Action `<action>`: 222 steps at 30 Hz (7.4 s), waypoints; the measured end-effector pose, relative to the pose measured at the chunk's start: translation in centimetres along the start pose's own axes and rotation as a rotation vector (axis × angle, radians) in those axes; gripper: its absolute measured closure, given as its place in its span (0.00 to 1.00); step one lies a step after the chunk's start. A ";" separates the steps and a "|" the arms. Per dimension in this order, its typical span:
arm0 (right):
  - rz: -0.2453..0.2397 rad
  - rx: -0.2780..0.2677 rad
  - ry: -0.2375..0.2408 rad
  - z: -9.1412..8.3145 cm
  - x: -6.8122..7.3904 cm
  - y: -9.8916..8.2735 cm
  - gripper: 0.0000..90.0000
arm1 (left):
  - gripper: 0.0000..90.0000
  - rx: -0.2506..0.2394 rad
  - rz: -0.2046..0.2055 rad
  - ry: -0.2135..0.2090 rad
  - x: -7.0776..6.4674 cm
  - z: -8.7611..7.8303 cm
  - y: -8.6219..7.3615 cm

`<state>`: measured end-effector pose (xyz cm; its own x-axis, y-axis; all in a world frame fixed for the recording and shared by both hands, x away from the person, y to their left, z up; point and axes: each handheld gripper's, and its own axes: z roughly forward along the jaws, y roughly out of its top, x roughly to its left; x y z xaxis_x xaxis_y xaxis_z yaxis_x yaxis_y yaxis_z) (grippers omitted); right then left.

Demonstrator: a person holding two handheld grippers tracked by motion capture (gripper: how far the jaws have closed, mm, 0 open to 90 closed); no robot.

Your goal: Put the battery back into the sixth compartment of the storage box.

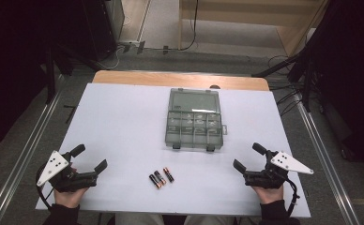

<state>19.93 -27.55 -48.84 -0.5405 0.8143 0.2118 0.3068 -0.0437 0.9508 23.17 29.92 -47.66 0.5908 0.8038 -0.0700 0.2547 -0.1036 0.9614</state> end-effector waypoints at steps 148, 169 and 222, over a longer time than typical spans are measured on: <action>-0.028 0.926 0.119 18.7 13.6 6.0 0.86 | 0.00 0.010 0.001 -0.042 -0.4 0.3 0.0; 0.260 0.714 0.058 18.5 8.1 7.6 0.86 | 0.00 0.010 0.000 -0.042 -0.4 0.3 0.0; 0.254 0.716 0.125 17.3 11.0 7.0 0.00 | 0.00 0.007 -0.007 -0.044 -0.3 0.3 0.0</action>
<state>29.69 -8.83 -43.82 -0.4566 0.7562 0.4686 0.8428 0.1991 0.5000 23.19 29.53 -47.75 0.6219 0.7781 -0.0880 0.2640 -0.1025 0.9591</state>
